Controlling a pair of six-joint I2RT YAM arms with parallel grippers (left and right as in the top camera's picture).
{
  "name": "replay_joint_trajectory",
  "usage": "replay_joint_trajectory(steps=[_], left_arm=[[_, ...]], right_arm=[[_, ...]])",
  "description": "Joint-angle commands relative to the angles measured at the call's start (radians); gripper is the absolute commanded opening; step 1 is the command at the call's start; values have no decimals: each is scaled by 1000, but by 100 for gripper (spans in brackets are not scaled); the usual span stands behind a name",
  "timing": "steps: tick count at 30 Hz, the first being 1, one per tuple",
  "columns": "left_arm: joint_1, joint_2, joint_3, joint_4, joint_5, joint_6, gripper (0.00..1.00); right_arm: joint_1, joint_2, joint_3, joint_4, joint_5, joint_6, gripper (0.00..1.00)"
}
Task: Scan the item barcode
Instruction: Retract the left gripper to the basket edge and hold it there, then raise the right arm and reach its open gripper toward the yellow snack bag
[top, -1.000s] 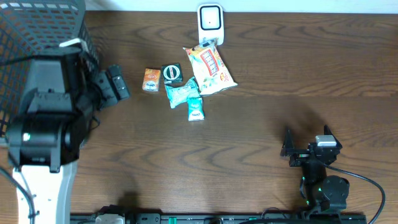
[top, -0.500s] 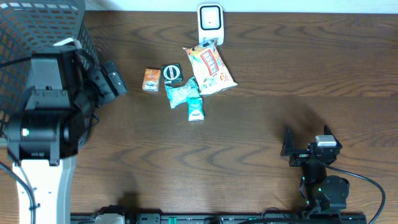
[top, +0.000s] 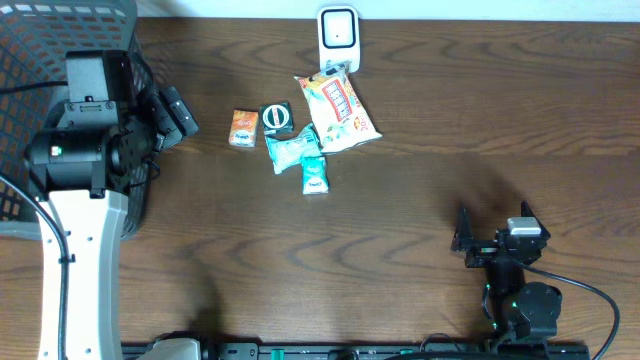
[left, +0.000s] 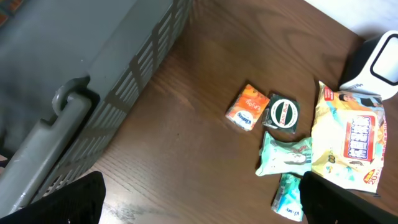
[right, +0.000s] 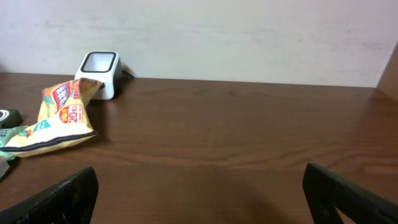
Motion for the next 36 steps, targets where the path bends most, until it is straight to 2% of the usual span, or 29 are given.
replay_joint_trajectory(steps=[1, 4, 9, 14, 19, 24, 27, 32, 36], left_arm=[[5, -6, 0, -2, -6, -12, 98], [5, -6, 0, -2, -6, -13, 98], [5, -6, 0, -2, -6, -12, 98], [5, -6, 0, -2, -6, -13, 98], [5, -6, 0, -2, -6, -12, 98], [5, -6, 0, -2, -6, -12, 98], [5, -6, 0, -2, -6, -12, 98], [5, -6, 0, -2, -6, -12, 98], [5, -6, 0, -2, -6, -12, 98]], right_arm=[[3, -6, -3, 2, 3, -13, 99], [3, -6, -3, 60, 0, -1, 99], [3, -6, -3, 114, -347, 226, 99], [3, -6, -3, 275, -475, 277, 99], [3, -6, -3, 472, -475, 402, 99], [3, -6, -3, 511, -475, 544, 99], [3, -6, -3, 552, -453, 546, 99], [3, 2, -2, 797, -225, 544, 99], [3, 47, 46, 875, -160, 477, 99]])
